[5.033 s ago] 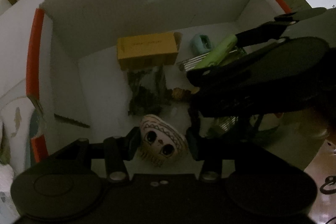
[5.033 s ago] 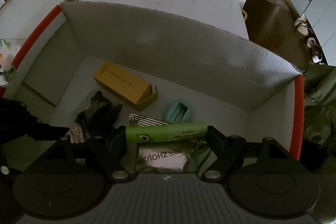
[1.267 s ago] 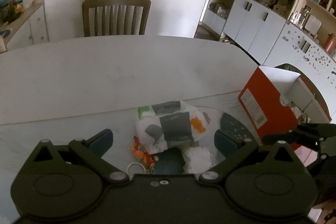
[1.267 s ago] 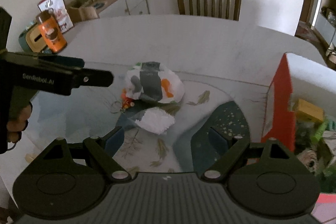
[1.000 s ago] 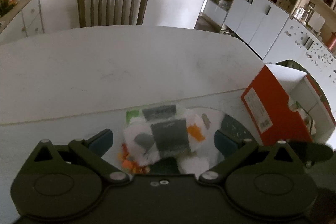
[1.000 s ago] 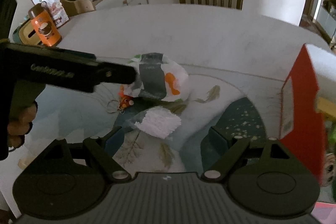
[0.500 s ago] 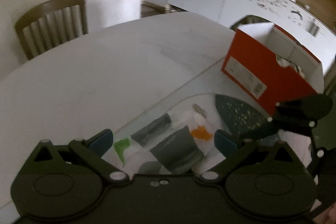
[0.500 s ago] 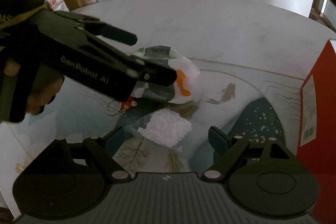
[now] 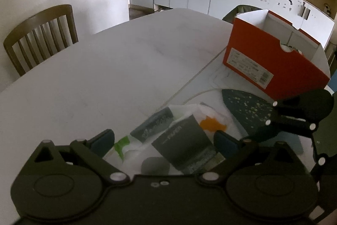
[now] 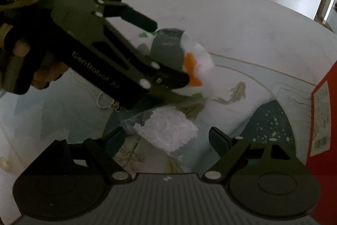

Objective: Organize objects
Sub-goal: 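Grasp the white printed bag with the left tool while the right tool grasps the tissue packet, then carry the white bag with the left tool while the right tool carries the tissue packet to the shoebox, then release the white bag with the left tool while the right tool releases the tissue packet in the box, then withdraw both tools from the shoebox toward the soap bar and orange keychain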

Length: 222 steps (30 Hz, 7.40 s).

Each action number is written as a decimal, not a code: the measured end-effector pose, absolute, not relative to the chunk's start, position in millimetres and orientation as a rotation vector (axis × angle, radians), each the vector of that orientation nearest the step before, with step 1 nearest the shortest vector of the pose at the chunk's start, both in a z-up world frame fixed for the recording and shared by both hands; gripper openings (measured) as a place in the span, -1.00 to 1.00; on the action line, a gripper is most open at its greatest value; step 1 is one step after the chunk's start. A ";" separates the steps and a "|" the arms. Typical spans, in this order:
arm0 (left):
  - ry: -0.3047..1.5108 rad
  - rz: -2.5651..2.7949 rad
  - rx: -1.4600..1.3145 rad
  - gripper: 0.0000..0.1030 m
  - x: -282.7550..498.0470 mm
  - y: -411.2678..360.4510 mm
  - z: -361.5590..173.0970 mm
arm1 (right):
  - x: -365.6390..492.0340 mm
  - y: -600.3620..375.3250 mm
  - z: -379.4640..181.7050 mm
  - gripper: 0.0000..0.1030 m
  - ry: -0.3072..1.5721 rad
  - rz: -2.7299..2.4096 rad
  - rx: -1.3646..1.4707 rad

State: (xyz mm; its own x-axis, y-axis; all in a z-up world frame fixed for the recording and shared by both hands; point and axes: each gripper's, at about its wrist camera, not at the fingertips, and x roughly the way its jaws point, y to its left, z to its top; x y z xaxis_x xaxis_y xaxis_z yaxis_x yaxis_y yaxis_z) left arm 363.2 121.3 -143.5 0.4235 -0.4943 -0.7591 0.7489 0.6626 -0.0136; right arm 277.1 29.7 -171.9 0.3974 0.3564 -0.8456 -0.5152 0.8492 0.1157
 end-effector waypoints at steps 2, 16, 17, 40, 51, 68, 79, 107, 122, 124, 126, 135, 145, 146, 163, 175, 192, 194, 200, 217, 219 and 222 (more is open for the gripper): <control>0.788 -0.783 0.385 0.93 362.8 120.0 -142.2 | 278.5 32.3 -175.1 0.63 1.024 0.554 -0.183; 0.878 -0.834 0.356 0.81 373.0 116.6 -157.9 | 278.2 38.8 -185.2 0.38 1.021 0.564 -0.227; 0.879 -0.829 0.351 0.70 372.5 116.8 -157.4 | 278.2 38.3 -185.1 0.32 1.020 0.562 -0.229; 0.824 -0.711 0.203 -0.47 338.5 120.7 -103.8 | 257.3 5.6 -152.6 -0.04 1.000 0.466 -0.173; 0.808 -0.556 0.193 -0.47 291.8 101.1 -58.5 | 225.7 -55.7 -85.0 -0.04 0.921 0.479 -0.085; 0.783 -0.604 0.154 -0.47 230.7 3.5 -20.5 | 209.4 -181.6 -37.4 -0.04 0.824 0.384 -0.030; 0.807 -0.648 0.212 -0.46 226.6 -79.8 -30.5 | 224.0 -268.2 -38.9 -0.04 0.814 0.312 -0.012; 0.933 -0.530 0.353 -0.44 281.7 -188.1 -90.8 | 340.5 -338.0 -100.0 -0.04 0.951 0.257 -0.047; 0.983 -0.474 0.398 -0.41 307.5 -200.0 -108.2 | 355.4 -321.4 -120.6 -0.03 1.007 0.276 -0.172; 0.990 -0.475 0.404 -0.40 309.0 -201.5 -109.3 | 356.2 -318.7 -125.3 -0.03 1.027 0.289 -0.182; 0.992 -0.477 0.407 -0.39 308.8 -203.0 -109.4 | 357.6 -317.8 -132.8 -0.02 1.056 0.282 -0.187; 0.987 -0.483 0.410 -0.21 310.2 -201.5 -108.5 | 355.6 -320.7 -136.7 -0.01 1.067 0.288 -0.176; 0.978 -0.493 0.398 0.15 302.3 -197.8 -106.9 | 344.8 -325.5 -122.8 0.12 1.022 0.310 -0.163; 0.979 -0.498 0.395 0.15 301.8 -197.7 -106.7 | 343.8 -325.6 -121.6 0.12 1.018 0.313 -0.160; 0.912 -0.520 0.335 0.42 271.6 -177.6 -77.1 | 306.6 -343.1 -77.0 0.34 0.888 0.341 -0.067; 0.836 -0.506 0.282 0.76 246.2 -143.2 -46.5 | 271.9 -327.1 -43.5 0.50 0.776 0.372 -0.027; 0.781 -0.462 0.149 0.98 227.5 -51.9 -17.0 | 225.0 -261.8 -14.8 0.70 0.655 0.419 -0.005; 0.782 -0.454 0.133 0.98 227.2 -40.1 -16.5 | 220.5 -249.4 -14.1 0.71 0.650 0.429 -0.015; 0.772 -0.401 0.104 0.99 228.1 -1.2 -17.7 | 210.4 -216.2 -17.1 0.71 0.660 0.451 -0.032; 0.780 -0.310 0.123 0.99 237.0 108.0 -47.5 | 199.3 -108.4 -36.2 0.71 0.705 0.507 -0.079; 0.779 -0.299 0.119 0.99 240.2 118.8 -51.9 | 199.4 -98.7 -40.2 0.71 0.711 0.513 -0.081; 0.789 -0.291 0.115 0.99 245.0 134.0 -61.0 | 200.8 -83.2 -47.6 0.71 0.726 0.525 -0.086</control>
State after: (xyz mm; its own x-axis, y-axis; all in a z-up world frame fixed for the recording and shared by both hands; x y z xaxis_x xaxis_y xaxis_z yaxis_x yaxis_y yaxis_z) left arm 245.0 134.0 -61.0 0.6675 -0.2141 -0.7131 0.2997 0.9540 -0.0059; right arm 200.8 -83.2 -47.6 0.6248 0.4282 -0.6529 -0.4862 0.8677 0.1037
